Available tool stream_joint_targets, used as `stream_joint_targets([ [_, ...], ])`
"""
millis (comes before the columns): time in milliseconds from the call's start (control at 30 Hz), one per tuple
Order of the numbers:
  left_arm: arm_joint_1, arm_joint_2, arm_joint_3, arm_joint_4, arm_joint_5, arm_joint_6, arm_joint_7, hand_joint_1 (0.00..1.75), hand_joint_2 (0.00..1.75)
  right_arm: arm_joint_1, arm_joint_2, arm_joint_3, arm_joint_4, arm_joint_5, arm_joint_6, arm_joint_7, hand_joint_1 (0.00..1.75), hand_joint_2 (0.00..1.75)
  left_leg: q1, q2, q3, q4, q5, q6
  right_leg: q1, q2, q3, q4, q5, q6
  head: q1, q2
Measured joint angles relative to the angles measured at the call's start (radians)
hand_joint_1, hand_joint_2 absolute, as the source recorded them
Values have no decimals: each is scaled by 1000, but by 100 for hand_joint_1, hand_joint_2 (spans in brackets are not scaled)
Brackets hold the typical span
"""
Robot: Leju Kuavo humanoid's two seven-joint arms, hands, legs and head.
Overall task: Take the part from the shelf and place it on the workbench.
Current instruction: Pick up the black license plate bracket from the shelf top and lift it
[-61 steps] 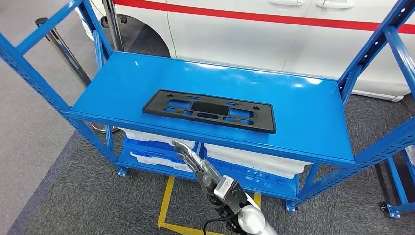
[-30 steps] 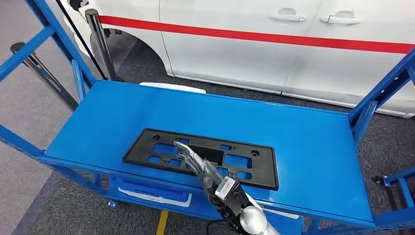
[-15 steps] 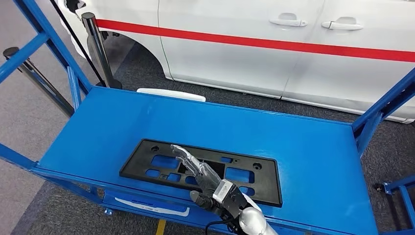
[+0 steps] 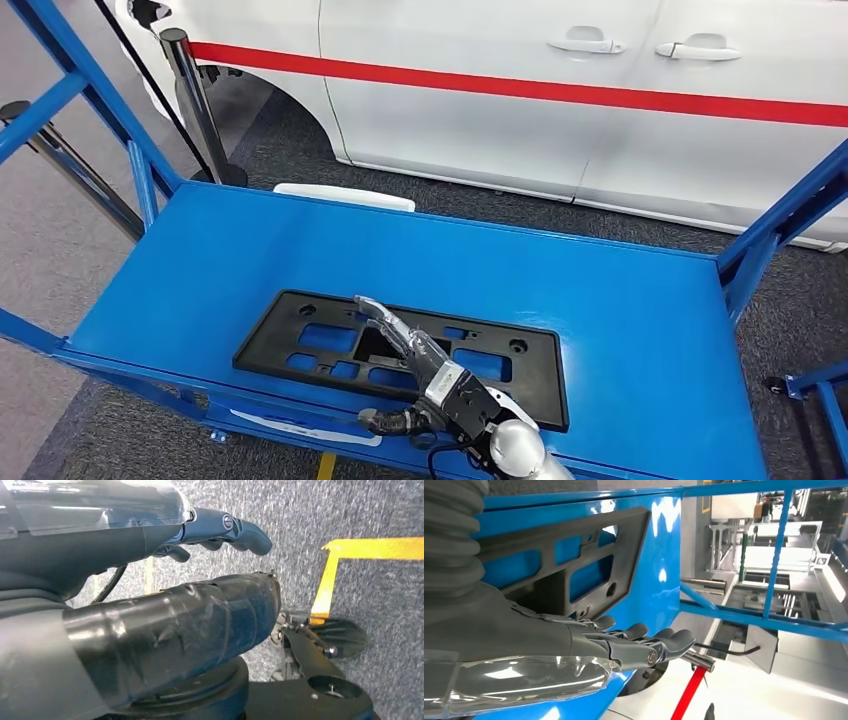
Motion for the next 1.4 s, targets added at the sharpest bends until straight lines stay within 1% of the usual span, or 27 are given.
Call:
stream_joint_targets([
  [33, 0, 0, 1, 0, 2, -2, 0, 0, 0, -2, 0, 2, 1, 0, 0, 0, 0, 175, 2, 0, -6, 18, -16, -5, -1, -2, 2, -4, 4, -6, 0, 0],
  [67, 0, 0, 2, 0, 4, -4, 1, 0, 0, -3, 0, 4, 1, 0, 0, 0, 0, 175, 3, 1, -20, 55, -45, -9, -3, -4, 3, -7, 7, -12, 0, 0],
  [133, 1, 0, 5, 0, 8, -8, 1, 0, 0, -5, 0, 9, 5, 0, 0, 0, 0, 175, 5, 2, -66, 173, -115, -15, -1, -8, 0, -7, 10, -17, 0, 0],
  [167, 2, 0, 7, 0, 9, -9, 1, 0, 0, -5, 0, 10, 7, 0, 0, 0, 0, 175, 5, 2, -87, 228, -139, -17, 0, -8, -3, -7, 11, -18, 0, 0],
  [200, 3, 0, 8, 0, 10, -9, 1, 0, 0, -5, -1, 11, 9, 0, 0, 0, 0, 175, 5, 2, -95, 255, -144, -18, 1, -9, -6, -6, 11, -19, 0, 0],
  [233, 4, 0, 8, 0, 9, -9, 0, 0, 0, -5, -1, 12, 11, 0, 0, 0, 0, 175, 6, 2, -87, 247, -130, -18, 1, -9, -8, -5, 11, -20, 0, 0],
  [267, 4, 0, 8, 0, 8, -8, -1, 0, 0, -5, -1, 12, 12, 0, 0, 0, 0, 175, 6, 2, -60, 202, -100, -17, 1, -9, -9, -4, 11, -20, 0, 0],
  [300, 3, 0, 8, 0, 7, -7, -2, 0, 0, -5, -1, 13, 12, 0, -1, 0, 0, 175, 6, 2, -24, 134, -68, -16, 1, -9, -9, -2, 11, -19, 0, 0],
  [367, 0, 1, 8, 0, 5, -6, -2, 0, 0, -7, -1, 13, 12, 1, -3, 0, 0, 175, 3, 2, 32, 22, -34, -8, 5, -9, -12, 3, 13, -11, 0, 0],
  [400, -1, 1, 8, 0, 4, -6, -2, 0, 0, -8, -1, 13, 12, 2, -4, 0, 0, 175, 1, 2, 41, -1, -31, -3, 6, -9, -14, 4, 15, -5, 0, 0],
  [500, -1, 1, 8, 0, 4, -5, -1, 0, 0, -10, -1, 13, 12, 5, -5, 0, 0, 175, 1, 2, 41, -12, -22, 16, 6, -7, -15, 1, 20, 14, 0, 0],
  [567, -1, 1, 8, 0, 4, -5, -1, 0, 0, -12, -2, 14, 13, 9, -8, 1, 0, 175, 4, 4, 42, -20, -11, 31, 4, -6, -34, 44, -13, 22, 1, 0],
  [667, -1, 1, 8, 0, 4, -8, 0, 0, 0, -15, -5, 14, 17, 19, -15, 3, 0, 175, 2, 8, 33, -18, -2, 41, 2, -6, -108, 219, -110, 29, 1, 0],
  [700, 0, 1, 8, 0, 5, -9, 0, 0, 0, -15, -6, 14, 20, 22, -18, 4, 0, 175, 1, 9, 29, -16, 0, 42, 2, -6, -122, 258, -122, 30, 1, 0],
  [733, 0, 1, 8, 0, 5, -9, 0, 0, 0, -15, -8, 14, 23, 26, -20, 5, 0, 175, 0, 8, 26, -14, -1, 42, 2, -6, -120, 262, -115, 29, 1, 0],
  [767, 1, 1, 8, 0, 5, -10, 0, 0, 0, -17, -8, 14, 26, 30, -21, 6, 0, 175, 0, 8, 25, -12, -1, 42, 2, -6, -99, 228, -90, 27, 1, 0],
  [833, 0, -1, 8, 0, 3, -9, -1, 0, 0, -23, -9, 15, 28, 37, -23, 6, 0, 175, -2, 7, 24, -10, -3, 40, 5, -6, -28, 98, -31, 17, 1, 0],
  [900, -3, -2, 8, 0, 8, -7, 3, 0, 0, -33, -9, 19, 31, 49, -23, 8, 0, 175, -6, 6, 21, -8, -2, 31, 10, -6, 15, 9, -8, 8, 1, 0],
  [1000, -48, 9, 17, 0, 39, -4, 75, 0, 0, -73, -4, 44, 51, 61, 4, 20, 0, 175, -5, 6, 13, -7, 1, 13, 11, -6, 13, -9, -1, -4, 1, 0],
  [1067, -104, 26, 25, 0, 47, -11, 139, 0, 0, -118, 13, 71, 78, 78, -5, 36, 0, 175, -3, 5, -6, 28, -23, 1, 6, -10, 10, -17, 9, -17, 0, 0],
  [1100, -129, 35, 29, 0, 47, -14, 156, 0, 0, -139, 24, 83, 93, 94, -20, 45, 0, 175, -1, 5, -27, 72, -50, -4, 5, -13, 9, -20, 13, -22, 0, 0],
  [1167, -162, 48, 34, 0, 48, -18, 164, 0, 0, -171, 39, 102, 128, 123, -55, 58, 0, 175, 1, 5, -81, 199, -109, -14, 5, -17, 5, -20, 16, -27, 0, 0],
  [1200, -170, 52, 36, 0, 48, -19, 162, 0, 0, -181, 43, 109, 145, 135, -67, 62, 0, 175, 3, 5, -100, 245, -123, -17, 6, -17, 4, -19, 16, -27, 0, 0],
  [1233, -173, 57, 37, 0, 49, -20, 160, 0, 0, -188, 46, 115, 161, 144, -75, 64, 0, 175, 4, 5, -104, 260, -117, -20, 5, -15, 4, -18, 17, -28, 0, 0],
  [1267, -173, 61, 39, 0, 49, -21, 157, 0, 0, -195, 48, 120, 174, 152, -82, 66, 0, 175, 5, 5, -90, 235, -93, -21, 5, -14, 4, -17, 17, -27, 0, 0],
  [1333, -172, 68, 40, 0, 51, -24, 154, 0, 0, -212, 55, 130, 199, 171, -93, 70, 0, 175, 7, 5, -32, 110, -27, -20, 5, -10, 3, -12, 15, -23, 0, 0],
  [1400, -174, 72, 42, 0, 53, -28, 152, 0, 0, -232, 64, 138, 223, 183, -101, 74, 0, 175, 4, 4, 9, 13, 2, -13, 9, -10, -4, -6, 15, -13, 0, 0],
])
